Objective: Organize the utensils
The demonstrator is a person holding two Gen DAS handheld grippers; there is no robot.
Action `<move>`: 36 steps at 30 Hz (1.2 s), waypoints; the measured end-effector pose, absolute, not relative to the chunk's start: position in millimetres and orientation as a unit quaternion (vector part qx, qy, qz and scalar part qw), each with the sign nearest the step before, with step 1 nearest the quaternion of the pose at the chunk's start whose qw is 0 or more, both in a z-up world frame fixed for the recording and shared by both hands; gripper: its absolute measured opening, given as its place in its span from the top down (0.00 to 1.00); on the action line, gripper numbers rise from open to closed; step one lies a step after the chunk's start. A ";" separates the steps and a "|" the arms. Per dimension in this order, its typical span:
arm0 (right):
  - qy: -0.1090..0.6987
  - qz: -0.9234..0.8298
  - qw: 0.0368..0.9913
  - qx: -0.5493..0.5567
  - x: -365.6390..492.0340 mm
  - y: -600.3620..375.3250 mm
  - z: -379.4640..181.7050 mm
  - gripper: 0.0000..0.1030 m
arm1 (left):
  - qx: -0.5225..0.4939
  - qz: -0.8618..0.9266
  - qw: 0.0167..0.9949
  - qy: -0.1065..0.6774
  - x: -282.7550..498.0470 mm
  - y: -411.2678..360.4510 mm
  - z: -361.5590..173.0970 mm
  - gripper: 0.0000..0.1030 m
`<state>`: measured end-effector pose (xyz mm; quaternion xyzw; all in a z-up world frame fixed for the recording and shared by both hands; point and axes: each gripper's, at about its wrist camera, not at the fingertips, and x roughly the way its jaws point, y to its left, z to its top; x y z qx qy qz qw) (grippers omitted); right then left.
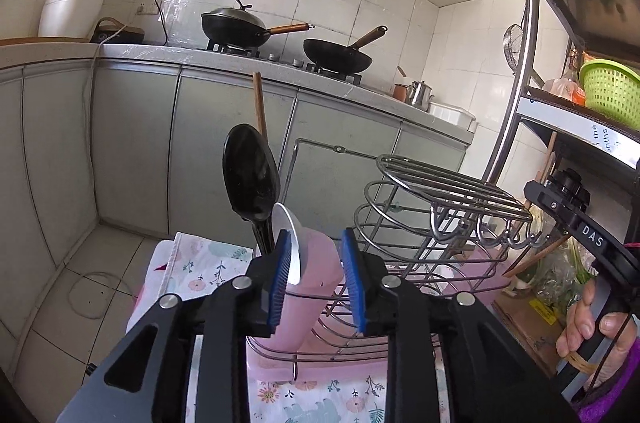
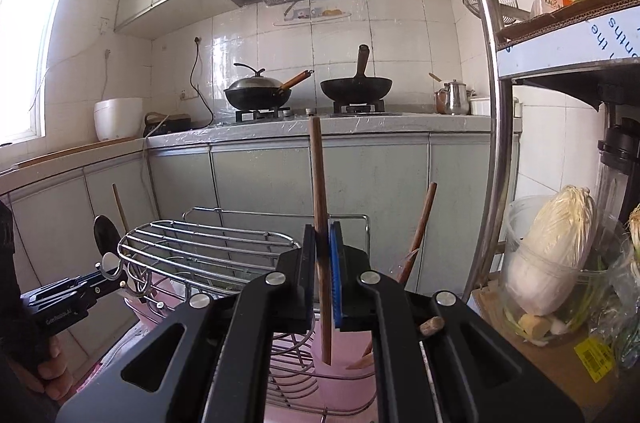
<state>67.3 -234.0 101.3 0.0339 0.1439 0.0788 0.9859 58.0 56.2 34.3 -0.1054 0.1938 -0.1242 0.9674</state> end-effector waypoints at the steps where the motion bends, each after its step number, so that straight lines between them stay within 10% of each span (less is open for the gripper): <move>1: 0.153 0.080 0.984 0.037 70.1 -236.0 101.6 0.93 | -0.105 -0.125 0.968 0.193 55.9 56.4 36.0 0.74; 14: 0.155 0.099 0.982 0.042 50.5 -242.2 129.8 0.65 | -0.103 -0.139 0.965 0.196 34.6 52.2 51.8 0.73; 33: 0.253 0.110 0.957 0.092 -15.9 -246.6 79.8 0.60 | -0.099 -0.147 0.949 0.261 -7.3 35.1 50.6 0.72; 36: 0.263 0.111 0.953 0.099 -19.2 -245.6 70.6 0.59 | -0.095 -0.141 0.947 0.272 -12.3 31.0 47.0 0.48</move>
